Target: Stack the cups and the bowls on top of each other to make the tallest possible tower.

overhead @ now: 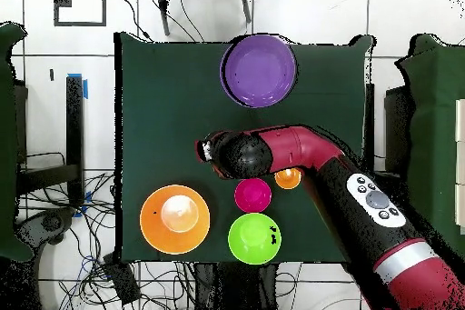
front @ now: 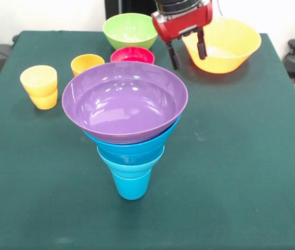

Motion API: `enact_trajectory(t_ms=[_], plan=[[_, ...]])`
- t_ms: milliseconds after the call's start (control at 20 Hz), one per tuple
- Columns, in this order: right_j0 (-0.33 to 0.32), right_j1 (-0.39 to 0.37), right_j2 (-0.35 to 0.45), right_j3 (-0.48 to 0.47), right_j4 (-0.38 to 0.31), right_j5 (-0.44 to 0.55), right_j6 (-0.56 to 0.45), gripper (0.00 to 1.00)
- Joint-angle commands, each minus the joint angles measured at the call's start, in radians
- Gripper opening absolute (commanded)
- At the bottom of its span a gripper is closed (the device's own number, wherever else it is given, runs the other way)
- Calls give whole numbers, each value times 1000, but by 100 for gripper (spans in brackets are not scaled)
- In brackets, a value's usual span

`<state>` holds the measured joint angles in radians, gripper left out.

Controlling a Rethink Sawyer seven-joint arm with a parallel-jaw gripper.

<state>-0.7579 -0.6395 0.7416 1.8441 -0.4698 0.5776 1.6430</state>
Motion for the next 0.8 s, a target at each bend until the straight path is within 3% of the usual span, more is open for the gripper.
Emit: enact_trajectory(t_ms=[50, 400, 800], plan=[[14, 52, -81, 75, -76, -65, 42, 100], [14, 43, -86, 123, -60, -94, 61, 100], [-22, -59, -37, 199, 7, -43, 59, 100]])
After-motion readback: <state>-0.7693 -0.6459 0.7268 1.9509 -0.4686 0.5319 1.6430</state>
